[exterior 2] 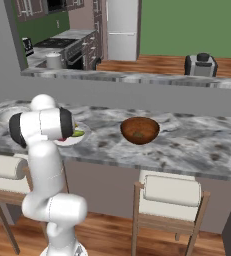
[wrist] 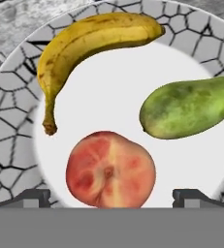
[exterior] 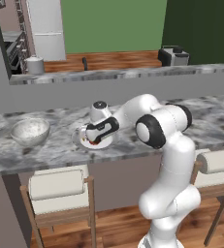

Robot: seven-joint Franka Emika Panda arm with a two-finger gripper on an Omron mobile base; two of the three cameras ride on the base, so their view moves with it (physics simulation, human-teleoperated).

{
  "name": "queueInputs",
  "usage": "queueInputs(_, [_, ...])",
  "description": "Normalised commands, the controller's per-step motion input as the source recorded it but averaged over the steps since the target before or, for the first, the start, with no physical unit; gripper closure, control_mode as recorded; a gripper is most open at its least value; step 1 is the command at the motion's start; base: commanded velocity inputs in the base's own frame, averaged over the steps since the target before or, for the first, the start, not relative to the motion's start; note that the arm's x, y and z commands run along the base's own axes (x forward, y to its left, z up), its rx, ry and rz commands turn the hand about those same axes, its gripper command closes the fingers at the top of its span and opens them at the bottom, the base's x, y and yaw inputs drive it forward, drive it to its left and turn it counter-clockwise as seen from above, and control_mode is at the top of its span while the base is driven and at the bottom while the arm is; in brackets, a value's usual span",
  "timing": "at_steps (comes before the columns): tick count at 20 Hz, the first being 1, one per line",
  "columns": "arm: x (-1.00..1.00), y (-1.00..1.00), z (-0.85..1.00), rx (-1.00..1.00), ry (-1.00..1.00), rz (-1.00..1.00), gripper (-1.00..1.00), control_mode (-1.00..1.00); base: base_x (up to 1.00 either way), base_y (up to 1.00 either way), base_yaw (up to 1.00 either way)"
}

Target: Take the fruits from the plate on the dining counter and place two fruits in each bowl.

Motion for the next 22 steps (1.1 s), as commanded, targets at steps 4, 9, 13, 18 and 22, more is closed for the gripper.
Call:
queueInputs(4, [0.12,0.00,-0.18,0.00,0.00,0.00,-1.00,-1.00,0.00,0.00,0.00])
queueInputs(9, [0.10,0.00,-0.19,0.00,0.00,0.00,-1.00,-1.00,0.00,0.00,0.00])
queueInputs(13, [0.09,0.00,-0.14,0.00,0.00,0.00,-1.00,-1.00,0.00,0.00,0.00])
queueInputs(18, [0.01,0.00,0.00,0.00,0.00,0.00,1.00,-1.00,0.00,0.00,0.00])
queueInputs(22, [-0.01,0.00,0.03,0.00,-0.05,0.01,1.00,-1.00,0.00,0.00,0.00])
